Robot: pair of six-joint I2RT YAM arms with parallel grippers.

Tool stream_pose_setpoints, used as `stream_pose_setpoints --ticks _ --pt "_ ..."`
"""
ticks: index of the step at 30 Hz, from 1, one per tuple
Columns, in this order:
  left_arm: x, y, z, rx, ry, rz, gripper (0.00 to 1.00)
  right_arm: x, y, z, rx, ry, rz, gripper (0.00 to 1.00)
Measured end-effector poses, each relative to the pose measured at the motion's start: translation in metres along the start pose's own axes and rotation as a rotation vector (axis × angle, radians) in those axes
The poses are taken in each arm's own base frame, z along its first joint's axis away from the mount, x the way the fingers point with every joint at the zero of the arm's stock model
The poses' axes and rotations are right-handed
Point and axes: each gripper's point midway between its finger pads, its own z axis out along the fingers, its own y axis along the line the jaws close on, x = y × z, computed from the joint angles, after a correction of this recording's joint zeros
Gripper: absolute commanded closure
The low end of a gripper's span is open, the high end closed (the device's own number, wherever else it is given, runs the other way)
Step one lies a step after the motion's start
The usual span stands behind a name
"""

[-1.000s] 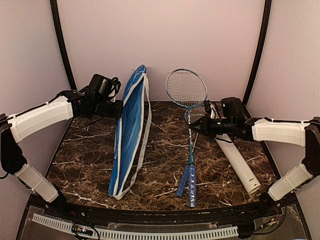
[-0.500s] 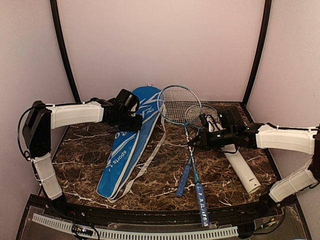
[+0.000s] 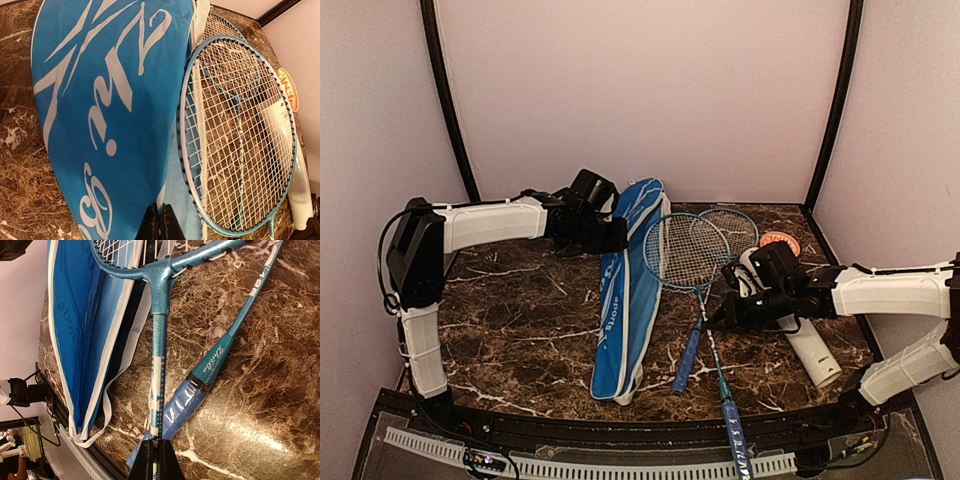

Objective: Pack up the badminton gear

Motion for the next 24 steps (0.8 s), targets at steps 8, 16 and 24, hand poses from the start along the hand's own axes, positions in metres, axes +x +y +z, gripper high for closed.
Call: stream_pose_setpoints --ticks 8,16,24 --pt "0.002 -0.007 0.003 0.040 0.009 -0.029 1.00 0.013 -0.003 0.018 0.030 0.067 -0.005 1.00" --pt "0.010 -0.015 0.006 0.075 0.020 -0.018 1.00 -0.015 0.024 0.043 0.010 0.074 -0.044 1.00" --pt "0.041 -0.010 0.017 0.096 0.086 0.018 1.00 -0.035 0.041 0.078 -0.013 0.124 -0.083 1.00"
